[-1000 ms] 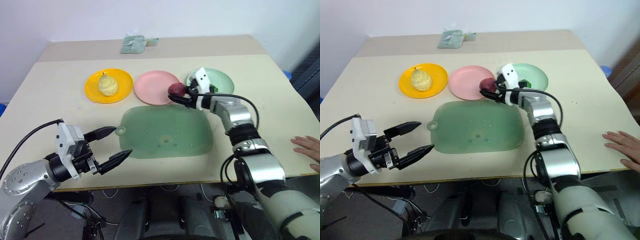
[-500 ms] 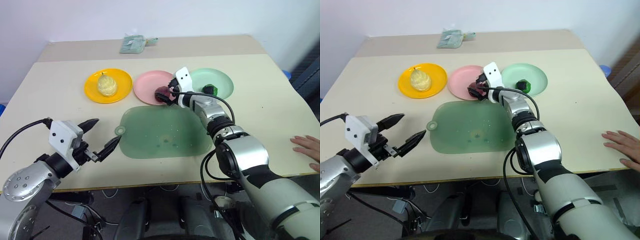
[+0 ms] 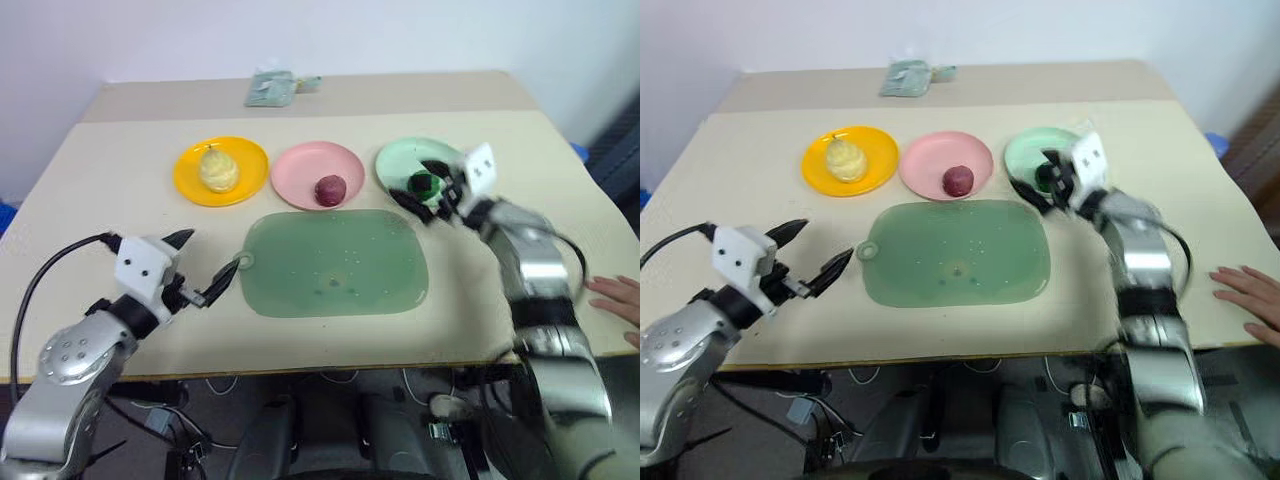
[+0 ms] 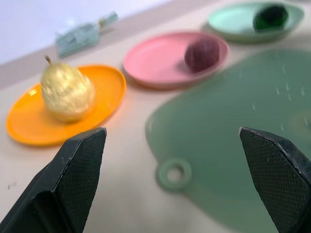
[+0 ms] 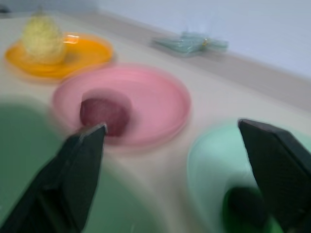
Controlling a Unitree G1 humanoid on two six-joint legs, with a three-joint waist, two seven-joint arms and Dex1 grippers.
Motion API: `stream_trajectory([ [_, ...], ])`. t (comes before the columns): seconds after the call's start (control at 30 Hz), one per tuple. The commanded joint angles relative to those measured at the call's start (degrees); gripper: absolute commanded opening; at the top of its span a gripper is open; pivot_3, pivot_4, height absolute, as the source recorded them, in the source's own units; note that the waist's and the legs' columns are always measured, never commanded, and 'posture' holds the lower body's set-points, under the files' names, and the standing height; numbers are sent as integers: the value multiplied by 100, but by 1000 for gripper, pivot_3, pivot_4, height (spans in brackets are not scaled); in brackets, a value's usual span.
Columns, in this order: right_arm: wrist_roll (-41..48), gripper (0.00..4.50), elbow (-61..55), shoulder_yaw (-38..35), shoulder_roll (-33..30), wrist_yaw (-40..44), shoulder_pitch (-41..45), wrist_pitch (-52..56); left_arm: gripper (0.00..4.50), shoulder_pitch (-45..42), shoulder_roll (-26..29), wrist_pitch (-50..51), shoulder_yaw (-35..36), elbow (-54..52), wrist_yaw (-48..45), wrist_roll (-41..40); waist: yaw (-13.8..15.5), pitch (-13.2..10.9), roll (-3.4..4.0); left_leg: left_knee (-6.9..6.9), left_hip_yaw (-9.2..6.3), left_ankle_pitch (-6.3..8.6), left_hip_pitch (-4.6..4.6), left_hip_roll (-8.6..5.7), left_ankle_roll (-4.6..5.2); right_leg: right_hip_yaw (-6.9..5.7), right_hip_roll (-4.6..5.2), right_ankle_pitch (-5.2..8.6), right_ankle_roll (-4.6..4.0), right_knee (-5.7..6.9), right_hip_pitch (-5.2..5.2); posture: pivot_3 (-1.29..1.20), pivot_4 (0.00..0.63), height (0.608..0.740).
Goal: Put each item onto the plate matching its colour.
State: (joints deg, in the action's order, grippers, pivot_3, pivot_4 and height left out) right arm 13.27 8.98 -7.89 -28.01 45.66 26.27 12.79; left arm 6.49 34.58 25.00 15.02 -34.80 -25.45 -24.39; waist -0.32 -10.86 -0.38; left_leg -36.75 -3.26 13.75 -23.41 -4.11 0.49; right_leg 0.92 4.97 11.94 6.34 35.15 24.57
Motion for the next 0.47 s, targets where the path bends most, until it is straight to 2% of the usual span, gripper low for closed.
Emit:
stream_trajectory([
  [0.03, 464, 4428, -1732, -557, -258, -445, -668, 917, 4500, -227, -32, -150, 5, 95, -107, -5, -46, -1, 5, -2, 9, 0, 0, -1, 0, 2, 3, 2, -5, 2, 2, 0, 150, 740],
  [0.23, 764, 4428, -3000, -999, -367, -928, -1795, 1657, 4500, -410, -46, -116, -1, 251, -238, -34, -19, 4, 0, -13, 12, 0, 2, 3, 1, 3, 2, 11, -17, 0, -2, 0, 150, 740],
  [0.47, 979, 4428, -3303, -1224, -457, -1123, -2142, 1808, 4500, -383, -85, -34, -94, 265, -417, -126, 4, 3, -1, -24, 12, 2, -1, 1, 4, 1, 6, 12, -19, -5, -8, 0, 150, 740],
])
